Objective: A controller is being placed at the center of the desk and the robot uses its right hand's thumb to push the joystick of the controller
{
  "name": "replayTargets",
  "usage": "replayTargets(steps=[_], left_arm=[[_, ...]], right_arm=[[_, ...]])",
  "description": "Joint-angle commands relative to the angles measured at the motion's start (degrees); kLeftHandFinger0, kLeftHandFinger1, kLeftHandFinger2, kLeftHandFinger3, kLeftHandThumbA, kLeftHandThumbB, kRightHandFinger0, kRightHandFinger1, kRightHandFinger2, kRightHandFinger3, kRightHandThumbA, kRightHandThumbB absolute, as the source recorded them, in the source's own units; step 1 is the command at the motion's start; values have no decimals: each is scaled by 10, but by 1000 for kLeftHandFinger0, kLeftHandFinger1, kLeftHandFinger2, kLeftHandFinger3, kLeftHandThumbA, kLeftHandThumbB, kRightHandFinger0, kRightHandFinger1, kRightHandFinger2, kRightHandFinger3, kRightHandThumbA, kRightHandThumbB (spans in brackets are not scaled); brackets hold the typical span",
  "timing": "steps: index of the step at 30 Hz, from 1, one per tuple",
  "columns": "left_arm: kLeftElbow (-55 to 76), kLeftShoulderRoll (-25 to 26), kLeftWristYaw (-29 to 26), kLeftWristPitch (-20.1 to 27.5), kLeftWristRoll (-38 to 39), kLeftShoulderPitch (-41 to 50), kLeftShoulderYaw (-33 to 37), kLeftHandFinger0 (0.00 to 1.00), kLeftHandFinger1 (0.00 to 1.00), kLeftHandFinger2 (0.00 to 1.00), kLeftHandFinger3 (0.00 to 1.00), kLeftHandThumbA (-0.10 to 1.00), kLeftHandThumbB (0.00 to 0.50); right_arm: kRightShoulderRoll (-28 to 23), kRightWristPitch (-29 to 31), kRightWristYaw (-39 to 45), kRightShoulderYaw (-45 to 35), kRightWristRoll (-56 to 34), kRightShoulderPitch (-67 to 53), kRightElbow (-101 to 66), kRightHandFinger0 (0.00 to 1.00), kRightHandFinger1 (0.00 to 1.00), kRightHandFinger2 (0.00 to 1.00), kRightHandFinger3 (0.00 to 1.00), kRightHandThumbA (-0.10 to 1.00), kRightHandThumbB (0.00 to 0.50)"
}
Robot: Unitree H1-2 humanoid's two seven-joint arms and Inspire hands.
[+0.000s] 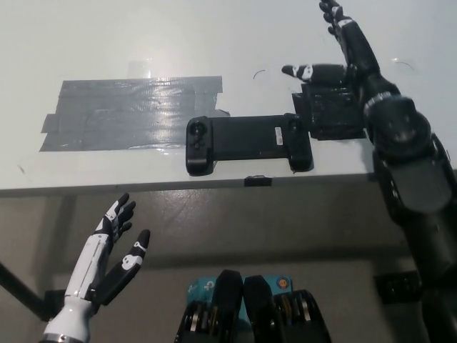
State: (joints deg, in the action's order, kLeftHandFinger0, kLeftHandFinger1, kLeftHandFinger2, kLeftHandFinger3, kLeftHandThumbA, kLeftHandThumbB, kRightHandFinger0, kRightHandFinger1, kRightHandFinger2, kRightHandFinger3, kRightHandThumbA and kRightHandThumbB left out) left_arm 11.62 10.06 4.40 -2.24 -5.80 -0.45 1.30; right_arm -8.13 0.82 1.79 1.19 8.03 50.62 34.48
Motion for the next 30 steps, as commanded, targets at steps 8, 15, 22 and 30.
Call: replayTargets(steps=[8,15,22,30], left_arm=[[9,16,5,6,-1,-22,-8,1000,1000,1000,1000,612,101],[3,16,5,7,-1,-29,-7,1000,1000,1000,1000,607,97],[-3,17,6,18,-3,-25,-4,1000,1000,1000,1000,596,86],[2,18,10,17,2,0,-1,1000,1000,1000,1000,574,86]], right_arm=[[-63,-69,78,-3,-56,-193,-564,1000,1000,1000,1000,1000,395],[-66,-30,76,3,-56,-325,-638,1000,1000,1000,1000,1000,410],[-57,11,78,27,-37,-410,-546,1000,1000,1000,1000,998,379],[-40,57,62,59,-4,-456,-411,1000,1000,1000,1000,946,376]])
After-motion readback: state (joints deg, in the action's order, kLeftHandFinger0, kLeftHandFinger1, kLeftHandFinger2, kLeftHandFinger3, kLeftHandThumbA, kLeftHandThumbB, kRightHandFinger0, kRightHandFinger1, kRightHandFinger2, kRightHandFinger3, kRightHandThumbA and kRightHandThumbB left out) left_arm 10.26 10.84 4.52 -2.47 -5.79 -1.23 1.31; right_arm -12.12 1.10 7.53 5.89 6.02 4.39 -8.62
